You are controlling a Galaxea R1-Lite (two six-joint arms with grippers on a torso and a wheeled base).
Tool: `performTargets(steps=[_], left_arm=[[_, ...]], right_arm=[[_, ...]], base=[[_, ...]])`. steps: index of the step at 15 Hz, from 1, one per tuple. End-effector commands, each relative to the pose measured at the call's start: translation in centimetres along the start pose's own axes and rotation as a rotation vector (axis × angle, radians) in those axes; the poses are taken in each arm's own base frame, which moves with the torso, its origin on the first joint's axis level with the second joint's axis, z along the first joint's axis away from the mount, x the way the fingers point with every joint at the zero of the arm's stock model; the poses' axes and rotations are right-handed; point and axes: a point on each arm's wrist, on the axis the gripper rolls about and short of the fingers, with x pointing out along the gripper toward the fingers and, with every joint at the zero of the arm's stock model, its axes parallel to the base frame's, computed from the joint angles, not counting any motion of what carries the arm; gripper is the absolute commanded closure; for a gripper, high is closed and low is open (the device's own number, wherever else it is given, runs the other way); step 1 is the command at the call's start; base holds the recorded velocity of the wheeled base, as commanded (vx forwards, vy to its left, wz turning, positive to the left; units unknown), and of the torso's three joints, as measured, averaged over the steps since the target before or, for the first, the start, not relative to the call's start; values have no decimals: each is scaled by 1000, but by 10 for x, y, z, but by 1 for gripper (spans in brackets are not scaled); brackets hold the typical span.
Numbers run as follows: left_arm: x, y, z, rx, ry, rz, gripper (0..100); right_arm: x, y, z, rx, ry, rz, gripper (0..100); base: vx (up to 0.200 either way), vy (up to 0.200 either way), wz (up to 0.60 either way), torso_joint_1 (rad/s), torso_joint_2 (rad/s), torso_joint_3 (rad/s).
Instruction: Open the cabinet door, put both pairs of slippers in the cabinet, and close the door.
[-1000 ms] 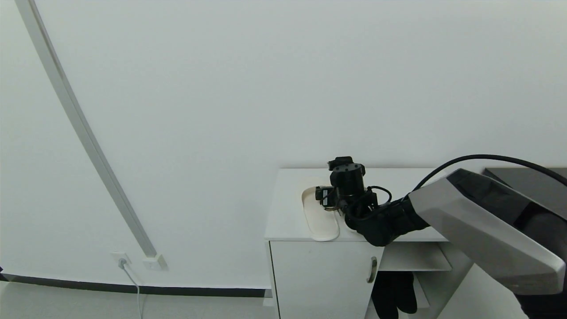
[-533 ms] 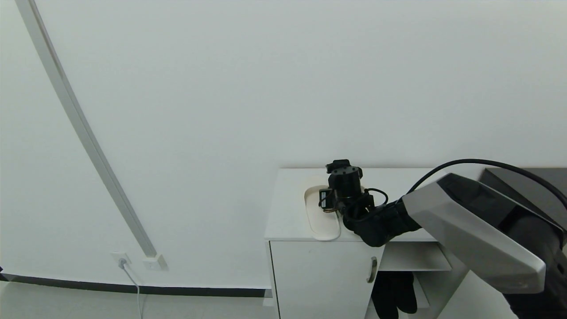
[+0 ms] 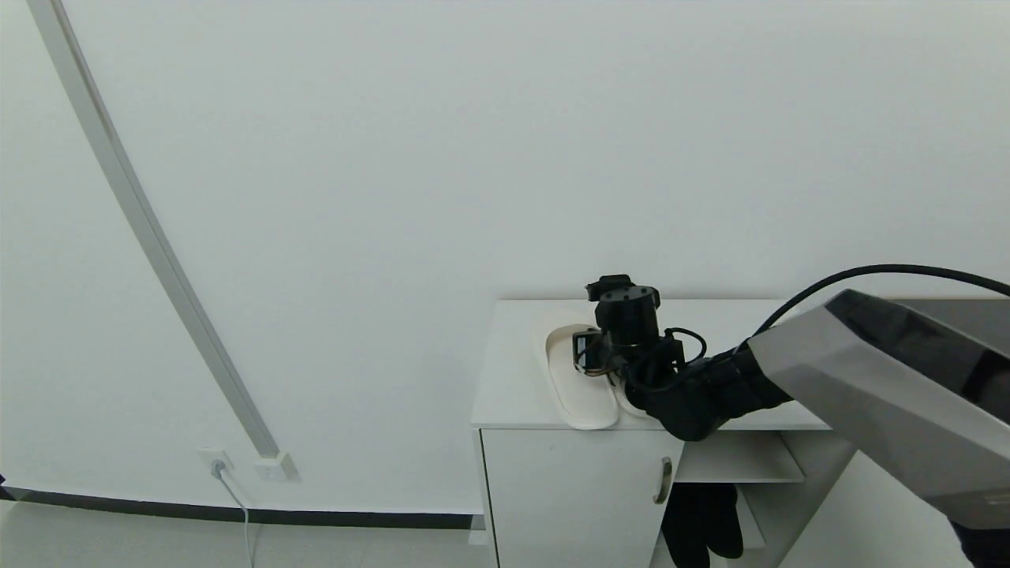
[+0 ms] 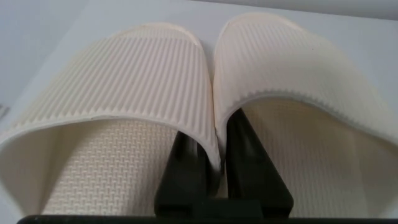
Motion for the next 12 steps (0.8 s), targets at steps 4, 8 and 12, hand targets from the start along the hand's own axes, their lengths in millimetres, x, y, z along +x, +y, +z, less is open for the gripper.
performTargets(steps=[4,8,12], left_arm=[[0,0,0,0,2,0,100],[0,0,0,1,2,0,100],[0,0,0,1,2,0,100]], right_arm=[[-136,-29,42,-30,-15,283,100],[-202,-51,39,-71,9,510,100],[-218,-54,25,-89,50,546,100]], base=[[0,0,0,0,0,0],[0,0,0,0,0,0],[0,0,0,0,0,0]])
